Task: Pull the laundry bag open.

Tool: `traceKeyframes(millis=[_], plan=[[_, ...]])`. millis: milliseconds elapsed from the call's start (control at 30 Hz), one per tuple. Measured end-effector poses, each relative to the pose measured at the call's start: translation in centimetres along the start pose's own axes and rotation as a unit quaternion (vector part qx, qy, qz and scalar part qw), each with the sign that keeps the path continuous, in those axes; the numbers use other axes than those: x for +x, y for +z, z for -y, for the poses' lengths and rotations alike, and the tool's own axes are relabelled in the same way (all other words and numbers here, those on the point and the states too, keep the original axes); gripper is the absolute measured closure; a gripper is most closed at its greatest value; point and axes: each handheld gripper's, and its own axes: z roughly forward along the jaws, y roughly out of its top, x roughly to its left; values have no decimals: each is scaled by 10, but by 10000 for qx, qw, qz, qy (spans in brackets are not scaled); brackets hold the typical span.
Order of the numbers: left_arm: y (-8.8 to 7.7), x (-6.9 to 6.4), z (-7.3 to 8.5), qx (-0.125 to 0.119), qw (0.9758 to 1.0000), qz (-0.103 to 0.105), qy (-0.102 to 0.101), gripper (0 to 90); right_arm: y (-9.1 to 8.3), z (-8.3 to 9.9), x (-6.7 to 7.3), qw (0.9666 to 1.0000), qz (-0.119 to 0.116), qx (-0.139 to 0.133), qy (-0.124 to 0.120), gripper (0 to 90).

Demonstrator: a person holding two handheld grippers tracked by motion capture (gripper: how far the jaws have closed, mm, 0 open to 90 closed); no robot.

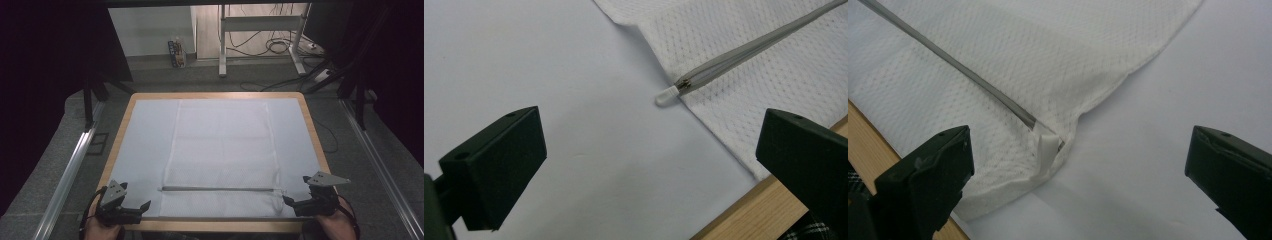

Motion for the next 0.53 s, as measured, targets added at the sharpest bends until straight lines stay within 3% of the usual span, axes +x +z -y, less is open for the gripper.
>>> traceKeyframes(millis=[300,533], plan=[[0,3,3,16,9999,-64,-95,0,5,6,-2,9999,8,124,72,0],[4,0,2,143,9998,-143,-13,0,8,6,0,9996,50,269,-24,0]])
